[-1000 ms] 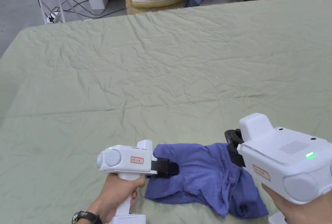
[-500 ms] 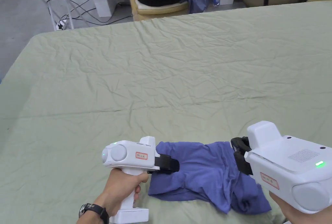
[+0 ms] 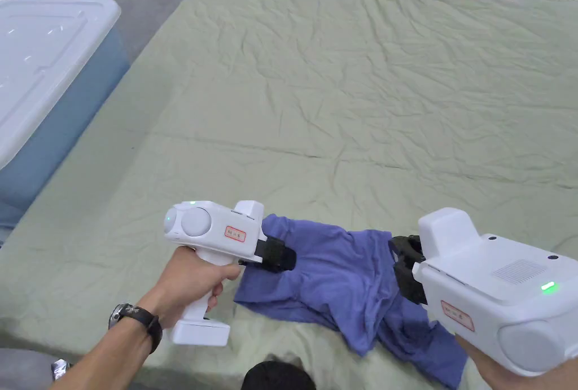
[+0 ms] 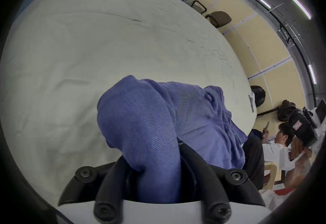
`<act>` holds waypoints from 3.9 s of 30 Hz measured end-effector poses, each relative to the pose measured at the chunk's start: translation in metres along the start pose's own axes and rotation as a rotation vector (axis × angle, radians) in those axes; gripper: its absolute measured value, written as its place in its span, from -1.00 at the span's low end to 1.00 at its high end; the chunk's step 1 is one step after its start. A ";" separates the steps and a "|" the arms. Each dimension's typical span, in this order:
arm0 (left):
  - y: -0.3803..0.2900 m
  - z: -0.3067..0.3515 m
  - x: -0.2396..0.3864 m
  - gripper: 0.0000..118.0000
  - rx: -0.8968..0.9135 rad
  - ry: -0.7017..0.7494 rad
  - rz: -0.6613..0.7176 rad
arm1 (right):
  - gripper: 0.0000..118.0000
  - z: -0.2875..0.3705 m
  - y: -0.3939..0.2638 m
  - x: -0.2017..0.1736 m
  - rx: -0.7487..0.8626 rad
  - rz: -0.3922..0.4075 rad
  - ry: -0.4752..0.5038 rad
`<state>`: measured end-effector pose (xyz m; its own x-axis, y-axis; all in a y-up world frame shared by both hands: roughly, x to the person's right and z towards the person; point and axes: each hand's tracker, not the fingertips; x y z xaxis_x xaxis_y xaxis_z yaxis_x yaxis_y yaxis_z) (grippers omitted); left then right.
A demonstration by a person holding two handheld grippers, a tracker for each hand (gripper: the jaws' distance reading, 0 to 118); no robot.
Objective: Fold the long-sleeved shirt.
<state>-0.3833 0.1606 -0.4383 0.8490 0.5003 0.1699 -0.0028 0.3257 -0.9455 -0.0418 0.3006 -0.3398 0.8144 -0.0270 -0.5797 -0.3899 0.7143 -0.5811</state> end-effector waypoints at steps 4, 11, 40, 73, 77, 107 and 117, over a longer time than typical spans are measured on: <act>-0.001 0.034 -0.050 -0.73 0.004 0.057 0.027 | -0.99 -0.033 0.027 -0.038 0.002 0.047 0.077; -0.006 0.084 -0.126 -0.73 -0.003 0.123 0.058 | -0.99 -0.083 0.068 -0.098 0.000 0.120 0.190; -0.046 0.196 -0.155 0.80 0.299 0.525 0.181 | -0.99 -0.091 0.101 -0.133 0.037 0.148 0.252; -0.015 0.181 0.337 -1.00 0.989 0.476 -0.348 | -0.99 0.260 0.042 0.107 0.572 -0.191 -0.624; -0.004 0.182 0.350 -1.00 1.008 0.475 -0.326 | -0.98 0.267 0.033 0.133 0.561 -0.194 -0.677; 0.008 0.189 0.375 0.98 1.028 0.564 -0.365 | 1.00 0.262 0.043 0.170 0.571 -0.271 -0.651; 0.016 0.195 0.381 0.99 1.000 0.532 -0.326 | 1.00 0.275 0.041 0.166 0.594 -0.251 -0.620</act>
<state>-0.1631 0.5126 -0.3343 0.9991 -0.0433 0.0016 0.0428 0.9789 -0.2000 0.1954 0.5181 -0.3023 0.9989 0.0285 0.0382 -0.0221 0.9872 -0.1577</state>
